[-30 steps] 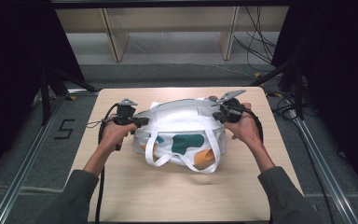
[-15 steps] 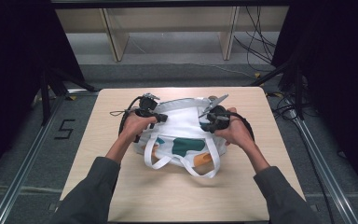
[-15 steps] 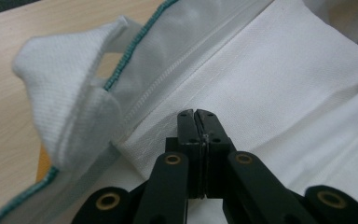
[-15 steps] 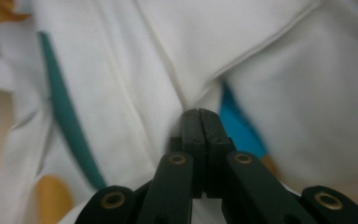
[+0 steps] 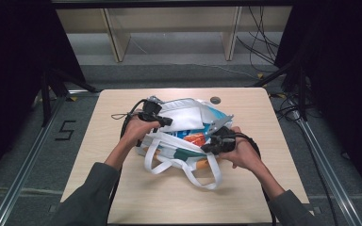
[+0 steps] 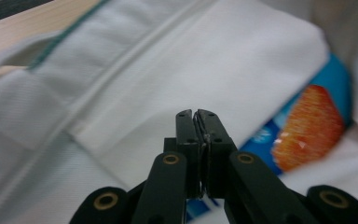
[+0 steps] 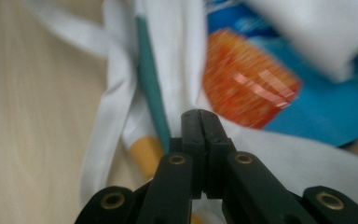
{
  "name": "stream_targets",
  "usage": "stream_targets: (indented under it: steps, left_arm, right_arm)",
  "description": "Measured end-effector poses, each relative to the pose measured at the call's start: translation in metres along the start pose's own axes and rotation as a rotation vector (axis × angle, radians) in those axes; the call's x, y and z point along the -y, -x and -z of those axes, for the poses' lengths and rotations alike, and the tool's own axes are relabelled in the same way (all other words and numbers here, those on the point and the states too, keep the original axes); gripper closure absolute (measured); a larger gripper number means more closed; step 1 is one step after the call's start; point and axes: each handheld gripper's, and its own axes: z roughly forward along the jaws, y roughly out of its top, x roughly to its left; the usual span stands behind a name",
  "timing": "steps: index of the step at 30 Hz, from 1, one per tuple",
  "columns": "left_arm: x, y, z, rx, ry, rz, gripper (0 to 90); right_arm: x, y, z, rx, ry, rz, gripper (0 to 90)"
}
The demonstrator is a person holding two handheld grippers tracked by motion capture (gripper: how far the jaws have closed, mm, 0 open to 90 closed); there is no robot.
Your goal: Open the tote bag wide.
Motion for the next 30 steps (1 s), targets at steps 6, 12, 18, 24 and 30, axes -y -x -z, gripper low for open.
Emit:
stream_targets:
  steps: [6,12,18,24,30]
  left_arm:
    - [0.006,0.014,-0.018,0.021,-0.071,-0.051,86.7]
    - [-0.015,0.002,-0.048,-0.084,-0.095,-0.019,89.2]
    - [-0.036,-0.02,-0.068,-0.147,-0.125,0.061,89.6]
    - [-0.03,-0.018,-0.049,-0.105,-0.069,0.066,89.4]
    - [-0.015,-0.017,-0.008,-0.116,-0.091,-0.022,86.8]
  right_arm:
    - [-0.01,0.02,-0.008,0.113,-0.024,-0.019,90.0]
    - [0.008,0.011,-0.017,0.081,-0.169,-0.003,90.0]
    - [0.036,-0.006,-0.035,0.055,-0.242,-0.008,90.0]
    - [0.025,0.0,-0.02,0.042,-0.171,-0.01,90.0]
    - [-0.029,0.024,0.01,0.122,0.063,0.036,90.0]
